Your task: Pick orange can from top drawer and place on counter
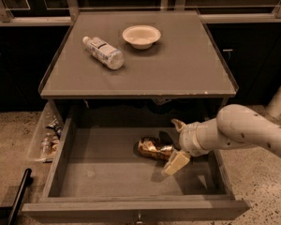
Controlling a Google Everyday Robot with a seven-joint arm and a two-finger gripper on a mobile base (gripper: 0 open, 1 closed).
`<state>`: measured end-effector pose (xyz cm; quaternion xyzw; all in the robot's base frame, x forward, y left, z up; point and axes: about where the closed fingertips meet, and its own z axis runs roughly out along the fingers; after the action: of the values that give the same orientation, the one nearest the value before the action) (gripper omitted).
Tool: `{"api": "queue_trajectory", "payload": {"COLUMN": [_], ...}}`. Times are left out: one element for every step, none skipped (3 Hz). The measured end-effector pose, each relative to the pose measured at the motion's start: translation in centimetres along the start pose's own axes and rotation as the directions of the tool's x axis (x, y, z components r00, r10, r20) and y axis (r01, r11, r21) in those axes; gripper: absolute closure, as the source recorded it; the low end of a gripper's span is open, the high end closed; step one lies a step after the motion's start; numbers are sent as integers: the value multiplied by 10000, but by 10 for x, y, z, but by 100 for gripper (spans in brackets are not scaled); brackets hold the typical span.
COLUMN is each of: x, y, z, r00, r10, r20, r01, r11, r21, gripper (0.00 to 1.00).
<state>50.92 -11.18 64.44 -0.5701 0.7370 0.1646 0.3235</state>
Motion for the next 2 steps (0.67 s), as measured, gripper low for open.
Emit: {"api": "queue_trajectory", "payload": {"x": [3,1], "y": [-5,-7], "z": [23,37], "r00": [9999,9998], "r10": [153,201], "r20": [-15,-8], "r01": [-153,-201], "r11": [9999,9998], "r21": [-40,-65], "gripper": [0,0]}}
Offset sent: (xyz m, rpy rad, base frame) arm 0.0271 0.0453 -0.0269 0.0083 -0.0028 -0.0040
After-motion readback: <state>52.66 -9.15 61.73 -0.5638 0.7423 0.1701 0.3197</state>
